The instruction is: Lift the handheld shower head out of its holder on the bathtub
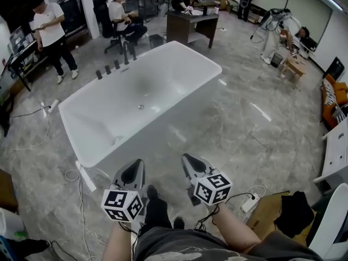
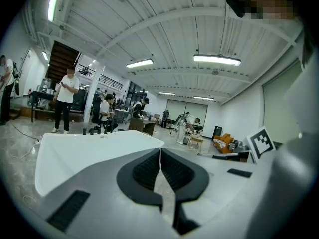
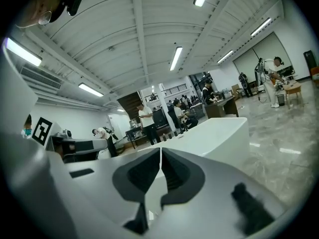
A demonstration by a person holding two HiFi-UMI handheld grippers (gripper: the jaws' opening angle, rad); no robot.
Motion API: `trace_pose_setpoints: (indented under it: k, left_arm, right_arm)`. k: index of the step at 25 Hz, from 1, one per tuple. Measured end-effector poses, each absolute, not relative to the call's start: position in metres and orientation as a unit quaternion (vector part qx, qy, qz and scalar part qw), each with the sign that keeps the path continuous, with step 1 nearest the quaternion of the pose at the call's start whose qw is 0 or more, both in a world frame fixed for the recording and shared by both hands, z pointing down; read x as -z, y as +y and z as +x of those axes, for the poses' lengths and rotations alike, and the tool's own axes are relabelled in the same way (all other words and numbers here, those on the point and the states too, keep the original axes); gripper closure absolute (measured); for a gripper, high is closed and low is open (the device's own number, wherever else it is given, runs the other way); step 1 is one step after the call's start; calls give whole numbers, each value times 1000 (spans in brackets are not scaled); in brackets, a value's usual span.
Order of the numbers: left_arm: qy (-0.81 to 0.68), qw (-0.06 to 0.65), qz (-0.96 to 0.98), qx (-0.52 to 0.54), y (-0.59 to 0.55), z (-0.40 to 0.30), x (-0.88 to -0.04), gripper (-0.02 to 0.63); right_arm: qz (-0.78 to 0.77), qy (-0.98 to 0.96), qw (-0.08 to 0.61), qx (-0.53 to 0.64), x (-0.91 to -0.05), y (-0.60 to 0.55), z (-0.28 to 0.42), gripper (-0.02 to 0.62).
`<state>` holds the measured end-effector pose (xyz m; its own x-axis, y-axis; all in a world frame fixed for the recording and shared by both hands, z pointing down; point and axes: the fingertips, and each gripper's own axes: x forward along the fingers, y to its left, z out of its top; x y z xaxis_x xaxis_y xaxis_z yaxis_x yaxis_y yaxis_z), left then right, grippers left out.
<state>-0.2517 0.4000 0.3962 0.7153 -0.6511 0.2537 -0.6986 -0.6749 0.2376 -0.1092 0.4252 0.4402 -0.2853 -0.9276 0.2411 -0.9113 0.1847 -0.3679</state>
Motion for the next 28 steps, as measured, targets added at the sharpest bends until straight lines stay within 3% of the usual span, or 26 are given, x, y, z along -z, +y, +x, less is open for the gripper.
trace_pose_setpoints:
  k: [28]
  left_arm:
    - [-326,167,928,-67,124,-227,-403,591]
  right_arm:
    - [-657,723,9,214,-430,158,-65,568]
